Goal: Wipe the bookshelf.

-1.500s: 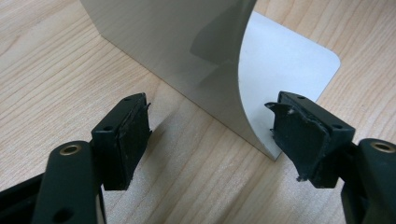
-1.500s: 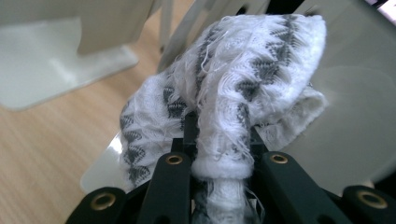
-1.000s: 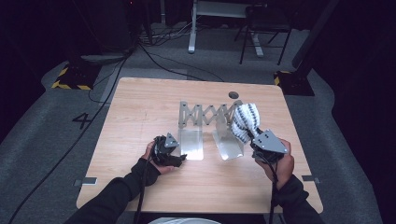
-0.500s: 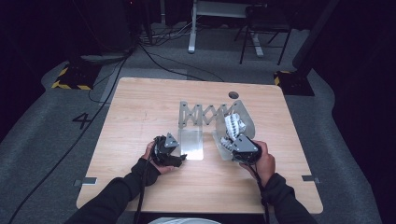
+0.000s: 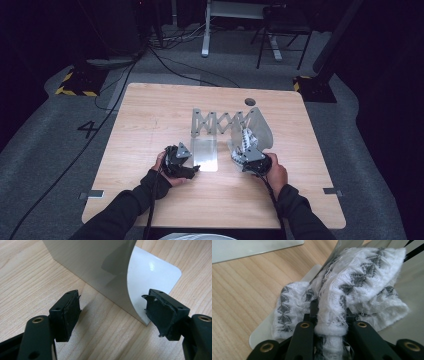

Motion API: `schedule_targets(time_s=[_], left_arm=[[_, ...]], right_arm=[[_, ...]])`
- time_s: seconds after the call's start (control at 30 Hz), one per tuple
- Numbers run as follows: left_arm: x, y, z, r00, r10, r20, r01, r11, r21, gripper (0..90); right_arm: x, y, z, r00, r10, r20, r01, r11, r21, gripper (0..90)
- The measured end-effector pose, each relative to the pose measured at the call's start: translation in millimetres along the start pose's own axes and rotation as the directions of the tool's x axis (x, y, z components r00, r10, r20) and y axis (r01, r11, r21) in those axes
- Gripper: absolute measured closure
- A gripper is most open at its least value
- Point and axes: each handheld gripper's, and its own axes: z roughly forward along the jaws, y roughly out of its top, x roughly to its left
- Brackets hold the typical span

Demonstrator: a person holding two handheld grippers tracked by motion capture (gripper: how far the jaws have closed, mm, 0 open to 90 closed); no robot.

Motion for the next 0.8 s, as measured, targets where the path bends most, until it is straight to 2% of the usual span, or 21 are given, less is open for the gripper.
schedule_targets(time_s=[0.03, 0.07, 0.2, 0.23, 0.33, 0.43, 0.47, 0.53, 0.7, 0.8], left_arm=[[0.0, 0.0, 0.0, 1.0, 0.0, 0.0, 0.0, 1.0, 0.0, 27.9], [0.0, 0.0, 0.0, 1.0, 0.0, 0.0, 0.0, 1.0, 0.0, 27.8], [0.0, 0.0, 0.0, 1.0, 0.0, 0.001, 0.0, 1.0, 0.0, 27.9], [0.0, 0.0, 0.0, 1.0, 0.0, 0.001, 0.0, 1.0, 0.0, 27.8], [0.1, 0.0, 0.0, 1.0, 0.001, 0.003, -0.001, 1.0, 0.0, 27.9], [0.2, 0.0, 0.0, 1.0, 0.001, 0.004, -0.001, 1.0, 0.0, 28.5], [0.3, 0.0, 0.0, 1.0, 0.001, 0.005, -0.001, 1.0, 0.0, 28.5], [0.3, 0.0, 0.0, 1.0, 0.001, 0.005, -0.001, 1.0, 0.0, 28.5], [0.0, -0.1, 0.2, 1.0, -0.004, 0.006, 0.004, 1.0, -0.001, 28.7], [0.1, -0.1, 0.1, 1.0, -0.003, 0.007, 0.003, 1.0, -0.001, 28.7]], right_arm=[[0.0, 0.0, 0.0, 1.0, 0.0, 0.0, 0.0, 1.0, 0.0, 78.7], [-0.9, 1.9, -4.8, 0.9999, -0.003, 0.015, 0.003, 0.999, -0.034, 78.7], [-6.0, 8.6, -20.9, 0.9979, 0.007, 0.064, 0.001, 0.994, -0.111, 78.7], [-6.0, 8.6, -20.9, 0.9979, 0.007, 0.064, 0.001, 0.994, -0.111, 78.7], [-12.1, 16.8, -37.0, 0.9943, 0.019, 0.105, 0.001, 0.983, -0.184, 78.7], [-20.6, 29.8, -52.3, 0.9897, 0.008, 0.143, 0.026, 0.971, -0.236, 78.7], [-24.0, 33.6, -55.9, 0.9903, 0.016, 0.138, 0.02, 0.968, -0.25, 78.7], [-30.7, 40.2, -58.2, 0.9898, 0.03, 0.139, 0.007, 0.965, -0.261, 78.6], [-35.2, 45.6, -50.8, 0.9888, 0.035, 0.145, 0.002, 0.968, -0.251, 78.6], [-35.0, 45.9, -42.7, 0.992, 0.042, 0.119, -0.012, 0.971, -0.239, 78.6]])
